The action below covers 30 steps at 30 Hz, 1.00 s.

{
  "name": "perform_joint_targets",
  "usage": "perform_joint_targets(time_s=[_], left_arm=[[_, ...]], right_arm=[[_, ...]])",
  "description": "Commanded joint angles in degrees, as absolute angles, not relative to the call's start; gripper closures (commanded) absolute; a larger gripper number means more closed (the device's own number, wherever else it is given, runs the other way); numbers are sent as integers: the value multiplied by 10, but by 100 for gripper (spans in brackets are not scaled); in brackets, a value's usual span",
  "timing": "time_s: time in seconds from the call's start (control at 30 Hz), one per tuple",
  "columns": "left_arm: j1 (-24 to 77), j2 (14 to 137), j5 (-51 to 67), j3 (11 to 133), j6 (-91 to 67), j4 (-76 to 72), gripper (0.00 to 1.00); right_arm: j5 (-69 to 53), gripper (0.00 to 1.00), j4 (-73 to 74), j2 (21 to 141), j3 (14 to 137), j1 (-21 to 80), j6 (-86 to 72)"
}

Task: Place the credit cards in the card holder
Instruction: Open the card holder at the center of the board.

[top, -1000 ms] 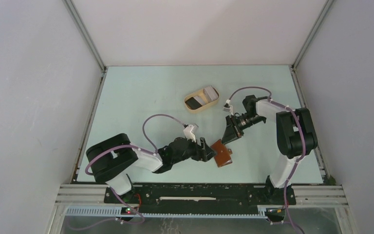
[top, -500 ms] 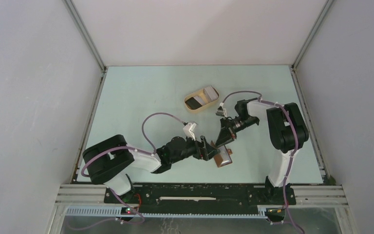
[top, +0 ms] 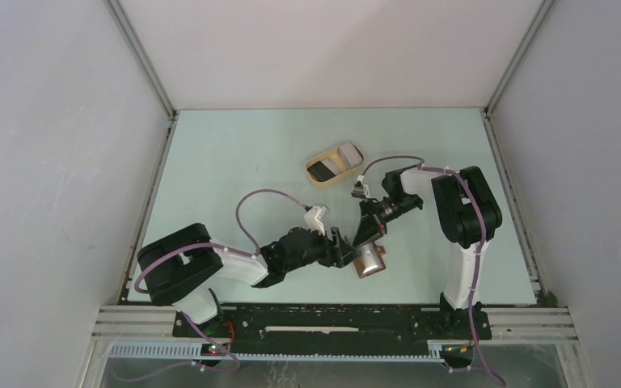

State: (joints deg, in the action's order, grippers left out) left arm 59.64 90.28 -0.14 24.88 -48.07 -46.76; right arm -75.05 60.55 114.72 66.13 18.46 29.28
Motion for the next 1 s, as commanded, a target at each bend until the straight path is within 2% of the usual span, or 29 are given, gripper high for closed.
perform_joint_targets(time_s=[0.0, 0.33, 0.4, 0.47, 0.73, 0.97], left_arm=[[599, 897, -36, 274, -476, -408, 30], [599, 862, -85, 268, -478, -318, 55], [599, 864, -86, 273, -479, -310, 64], [599, 864, -86, 275, -480, -302, 73], [599, 856, -90, 271, -480, -298, 98], [599, 827, -104, 250, -481, -308, 100]], right_arm=[[-741, 86, 587, 1153, 678, 198, 278], [-638, 87, 533, 1115, 670, 201, 244], [-612, 86, 525, 1099, 667, 203, 244], [-600, 84, 527, 1082, 667, 202, 251], [-594, 72, 566, 1045, 667, 201, 313], [-514, 72, 594, 1005, 656, 200, 393]])
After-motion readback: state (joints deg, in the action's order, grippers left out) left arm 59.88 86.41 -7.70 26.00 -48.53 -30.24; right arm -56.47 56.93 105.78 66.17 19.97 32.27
